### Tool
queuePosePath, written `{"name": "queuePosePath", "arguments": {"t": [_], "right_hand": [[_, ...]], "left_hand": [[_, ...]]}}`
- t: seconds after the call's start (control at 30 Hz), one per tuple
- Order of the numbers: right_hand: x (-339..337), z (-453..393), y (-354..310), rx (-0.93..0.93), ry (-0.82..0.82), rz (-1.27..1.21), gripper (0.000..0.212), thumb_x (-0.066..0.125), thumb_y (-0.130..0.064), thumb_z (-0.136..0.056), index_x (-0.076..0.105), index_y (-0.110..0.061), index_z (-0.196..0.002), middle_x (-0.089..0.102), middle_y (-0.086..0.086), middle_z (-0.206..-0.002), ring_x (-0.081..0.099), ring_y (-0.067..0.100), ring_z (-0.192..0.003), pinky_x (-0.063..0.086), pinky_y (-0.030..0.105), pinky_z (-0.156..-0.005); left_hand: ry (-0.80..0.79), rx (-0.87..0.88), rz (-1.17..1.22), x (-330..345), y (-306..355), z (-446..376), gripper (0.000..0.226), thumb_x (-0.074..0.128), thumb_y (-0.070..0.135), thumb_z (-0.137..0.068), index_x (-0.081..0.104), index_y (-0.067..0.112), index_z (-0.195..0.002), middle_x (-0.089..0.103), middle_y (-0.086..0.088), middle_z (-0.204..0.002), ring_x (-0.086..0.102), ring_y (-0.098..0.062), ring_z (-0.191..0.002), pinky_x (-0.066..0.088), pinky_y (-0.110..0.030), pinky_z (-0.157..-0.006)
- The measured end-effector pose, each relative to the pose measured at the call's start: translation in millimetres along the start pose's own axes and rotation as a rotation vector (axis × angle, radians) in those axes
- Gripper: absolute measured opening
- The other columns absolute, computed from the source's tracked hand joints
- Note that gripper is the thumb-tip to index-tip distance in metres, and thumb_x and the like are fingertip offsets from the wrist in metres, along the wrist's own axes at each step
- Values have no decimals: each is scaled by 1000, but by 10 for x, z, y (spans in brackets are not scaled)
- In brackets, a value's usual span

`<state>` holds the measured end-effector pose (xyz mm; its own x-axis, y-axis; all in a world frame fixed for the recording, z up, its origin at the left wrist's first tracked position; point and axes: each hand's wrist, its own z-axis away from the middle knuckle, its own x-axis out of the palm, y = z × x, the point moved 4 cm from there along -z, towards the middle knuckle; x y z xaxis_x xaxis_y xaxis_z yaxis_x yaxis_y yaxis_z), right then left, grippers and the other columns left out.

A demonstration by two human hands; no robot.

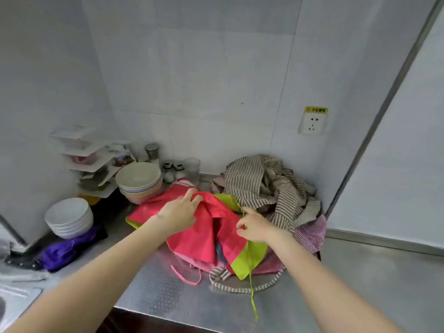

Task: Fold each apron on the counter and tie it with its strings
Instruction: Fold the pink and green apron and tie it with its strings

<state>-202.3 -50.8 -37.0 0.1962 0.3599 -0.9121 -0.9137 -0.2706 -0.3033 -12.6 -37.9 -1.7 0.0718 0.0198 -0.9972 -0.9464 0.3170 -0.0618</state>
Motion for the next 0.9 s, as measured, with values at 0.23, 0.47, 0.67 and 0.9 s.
{"name": "queuePosePath", "arguments": {"t": [0.23, 0.47, 0.67, 0.9], "right_hand": [[-52, -588, -441, -13, 10, -152, 36, 48, -16, -90, 44, -9, -54, 52, 24, -71, 50, 23, -74, 34, 25, -66], [-1987, -273, -450, -229, 778, -379, 25, 54, -12, -87, 68, 7, -78, 67, 22, -84, 60, 26, -80, 44, 34, -76], [-2639, -258, 734, 211, 676, -88, 38, 48, -27, -85, 58, 9, -91, 51, 28, -122, 48, 39, -117, 41, 27, -77], [-1203, -523, 804, 201, 335, -90, 54, 60, -29, -85, 46, -4, -131, 40, 22, -137, 44, 35, -124, 39, 34, -101]], "left_hand": [[-129, -380, 75, 337, -580, 1, 91, 55, 41, -88, -3, 6, -149, 0, -7, -158, 41, -30, -132, 41, -39, -101], [-161, -428, 208, 417, -890, -74, 97, 71, 36, -73, 13, 19, -148, 33, -5, -147, 43, -25, -130, 41, -37, -102], [-151, -239, 258, 338, -537, -390, 74, 67, 27, -81, 29, 18, -144, 46, -4, -140, 46, -21, -127, 39, -30, -100], [-310, -126, 116, 663, -369, -380, 70, 61, 25, -83, 27, 17, -144, 38, -7, -145, 41, -21, -131, 36, -31, -106]]}}
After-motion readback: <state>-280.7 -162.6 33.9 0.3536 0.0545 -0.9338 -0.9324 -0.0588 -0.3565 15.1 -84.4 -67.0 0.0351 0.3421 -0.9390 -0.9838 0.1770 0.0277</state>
